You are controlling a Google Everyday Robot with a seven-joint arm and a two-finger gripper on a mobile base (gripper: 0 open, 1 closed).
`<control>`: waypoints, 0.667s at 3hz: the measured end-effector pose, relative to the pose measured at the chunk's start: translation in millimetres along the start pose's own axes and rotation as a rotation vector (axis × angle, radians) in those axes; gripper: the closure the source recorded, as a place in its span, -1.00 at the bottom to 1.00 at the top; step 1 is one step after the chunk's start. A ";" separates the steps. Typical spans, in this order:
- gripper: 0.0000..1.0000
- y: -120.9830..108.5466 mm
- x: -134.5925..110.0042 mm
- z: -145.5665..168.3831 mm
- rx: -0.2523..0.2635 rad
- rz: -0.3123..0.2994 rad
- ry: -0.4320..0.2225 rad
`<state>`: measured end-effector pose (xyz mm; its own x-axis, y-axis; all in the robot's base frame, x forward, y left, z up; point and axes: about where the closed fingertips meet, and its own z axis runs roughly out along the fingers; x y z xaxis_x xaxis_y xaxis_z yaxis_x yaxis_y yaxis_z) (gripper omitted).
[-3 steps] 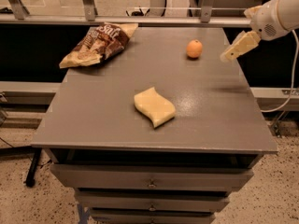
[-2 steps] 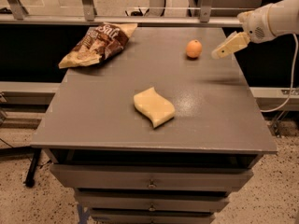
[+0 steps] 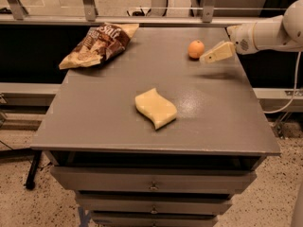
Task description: Move orange near brown chip bag
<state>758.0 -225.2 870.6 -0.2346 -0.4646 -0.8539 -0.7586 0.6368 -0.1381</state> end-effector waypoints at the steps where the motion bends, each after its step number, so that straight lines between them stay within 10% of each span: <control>1: -1.00 3.7 4.1 17.8 -0.009 0.029 -0.030; 2: -0.96 11.2 -1.2 42.2 -0.027 0.052 -0.066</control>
Offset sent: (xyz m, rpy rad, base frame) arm 0.0234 0.0431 -0.0224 0.1176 -0.0068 0.0035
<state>775.5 -191.6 848.8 -0.2346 -0.3893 -0.8907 -0.7627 0.6418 -0.0796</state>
